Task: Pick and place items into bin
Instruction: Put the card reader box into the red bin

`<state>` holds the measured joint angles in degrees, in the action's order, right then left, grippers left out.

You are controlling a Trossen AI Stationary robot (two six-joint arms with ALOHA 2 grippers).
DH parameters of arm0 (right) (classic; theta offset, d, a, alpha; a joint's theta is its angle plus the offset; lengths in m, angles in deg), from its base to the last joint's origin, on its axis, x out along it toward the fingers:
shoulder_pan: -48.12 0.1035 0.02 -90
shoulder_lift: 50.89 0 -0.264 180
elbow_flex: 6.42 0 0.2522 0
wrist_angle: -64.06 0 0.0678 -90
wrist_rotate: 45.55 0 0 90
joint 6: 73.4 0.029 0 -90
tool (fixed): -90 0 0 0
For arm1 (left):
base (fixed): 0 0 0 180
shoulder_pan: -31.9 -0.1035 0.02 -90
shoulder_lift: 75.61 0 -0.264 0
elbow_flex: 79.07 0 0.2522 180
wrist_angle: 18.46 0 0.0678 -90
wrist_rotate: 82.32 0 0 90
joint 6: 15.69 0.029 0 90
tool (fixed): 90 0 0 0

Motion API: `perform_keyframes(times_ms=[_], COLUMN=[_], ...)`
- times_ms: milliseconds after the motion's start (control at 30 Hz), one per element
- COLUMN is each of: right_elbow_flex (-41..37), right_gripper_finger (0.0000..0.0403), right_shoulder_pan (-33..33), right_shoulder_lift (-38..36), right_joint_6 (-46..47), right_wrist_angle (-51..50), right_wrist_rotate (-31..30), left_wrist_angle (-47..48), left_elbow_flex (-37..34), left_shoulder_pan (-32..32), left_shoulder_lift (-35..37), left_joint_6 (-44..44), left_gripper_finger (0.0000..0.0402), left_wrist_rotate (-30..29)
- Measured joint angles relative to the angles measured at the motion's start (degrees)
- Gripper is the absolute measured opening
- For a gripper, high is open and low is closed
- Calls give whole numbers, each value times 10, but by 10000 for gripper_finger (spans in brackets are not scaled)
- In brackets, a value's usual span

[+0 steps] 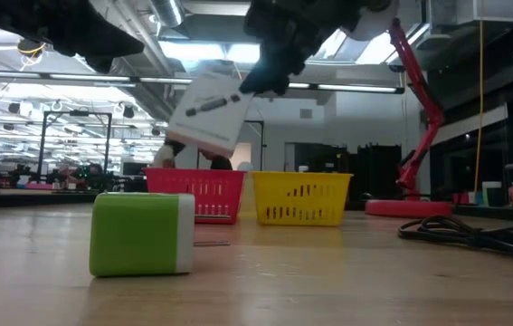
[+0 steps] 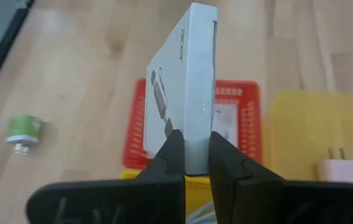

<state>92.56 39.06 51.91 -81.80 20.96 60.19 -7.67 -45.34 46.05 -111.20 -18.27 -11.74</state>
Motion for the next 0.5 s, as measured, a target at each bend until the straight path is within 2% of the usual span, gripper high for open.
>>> perform_keyframes(times_ms=[367, 500], right_elbow_flex=[1, 1], right_gripper_finger=[22, 22], right_shoulder_pan=[-7, 3], right_shoulder_lift=[30, 34], right_joint_6=[5, 8], right_wrist_angle=[0, 2], right_wrist_rotate=[15, 1], left_wrist_angle=[2, 2], left_elbow_flex=[0, 0], left_shoulder_pan=[0, 0], left_shoulder_lift=[0, 0], left_joint_6=[-2, 3], left_gripper_finger=[3, 1], left_wrist_rotate=[11, 11])
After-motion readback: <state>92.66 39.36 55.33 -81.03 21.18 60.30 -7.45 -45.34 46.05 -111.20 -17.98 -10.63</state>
